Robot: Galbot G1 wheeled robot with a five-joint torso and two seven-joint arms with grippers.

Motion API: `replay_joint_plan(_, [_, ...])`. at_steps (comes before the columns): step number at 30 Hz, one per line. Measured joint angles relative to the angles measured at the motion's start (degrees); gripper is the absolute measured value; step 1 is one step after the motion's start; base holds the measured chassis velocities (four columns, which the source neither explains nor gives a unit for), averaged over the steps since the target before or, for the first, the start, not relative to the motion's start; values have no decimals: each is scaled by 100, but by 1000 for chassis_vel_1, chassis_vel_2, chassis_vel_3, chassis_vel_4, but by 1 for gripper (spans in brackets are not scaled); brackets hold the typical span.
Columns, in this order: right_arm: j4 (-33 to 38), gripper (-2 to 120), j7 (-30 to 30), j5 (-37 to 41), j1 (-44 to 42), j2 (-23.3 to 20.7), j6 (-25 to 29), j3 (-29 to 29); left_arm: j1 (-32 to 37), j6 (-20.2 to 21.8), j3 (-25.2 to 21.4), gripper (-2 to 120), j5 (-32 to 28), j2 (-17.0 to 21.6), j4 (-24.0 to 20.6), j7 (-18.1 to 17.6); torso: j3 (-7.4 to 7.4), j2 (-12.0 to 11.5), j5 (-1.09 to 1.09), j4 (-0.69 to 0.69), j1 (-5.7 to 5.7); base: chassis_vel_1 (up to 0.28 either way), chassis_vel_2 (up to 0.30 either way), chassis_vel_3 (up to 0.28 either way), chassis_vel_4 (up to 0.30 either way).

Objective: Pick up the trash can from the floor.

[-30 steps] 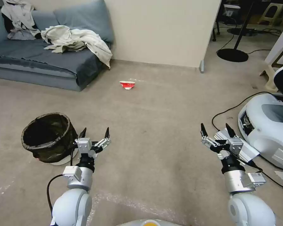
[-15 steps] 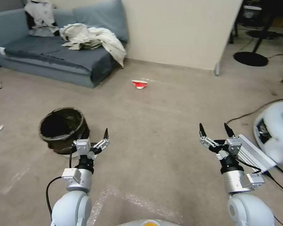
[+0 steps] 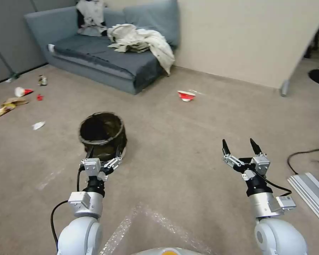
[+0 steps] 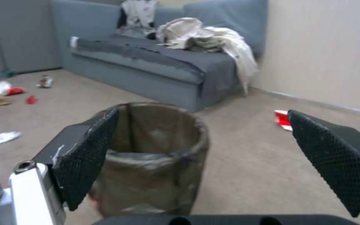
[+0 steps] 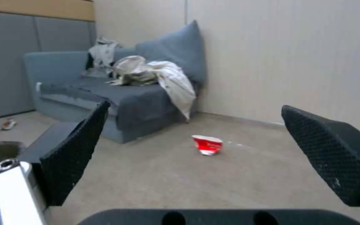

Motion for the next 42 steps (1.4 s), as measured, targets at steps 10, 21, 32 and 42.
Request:
replay_joint_plan(10, [-61,100,-69,27,29,-4,43,1,-40,-25,6,100,7,-13,79,-10,0,0,0,0,0,88,95,86,88])
replay_joint_plan(21, [-131,100,-208,89,70,-6,171,6,-69,-192,12,100,10,-16,192,-101,0,0,0,1,0,80,81,73,86])
replay_joint_plan(32, [-263,100,-508,275,75,-19,378,30,-72,-420,13,100,199,-30,270,-219,0,0,0,-1,0,0,0,0,0])
replay_joint_plan(42, [-290,100,-579,293,58,-3,454,16,-69,-482,5,100,231,-17,311,-236,0,0,0,-1,0,-19,16,18,-18])
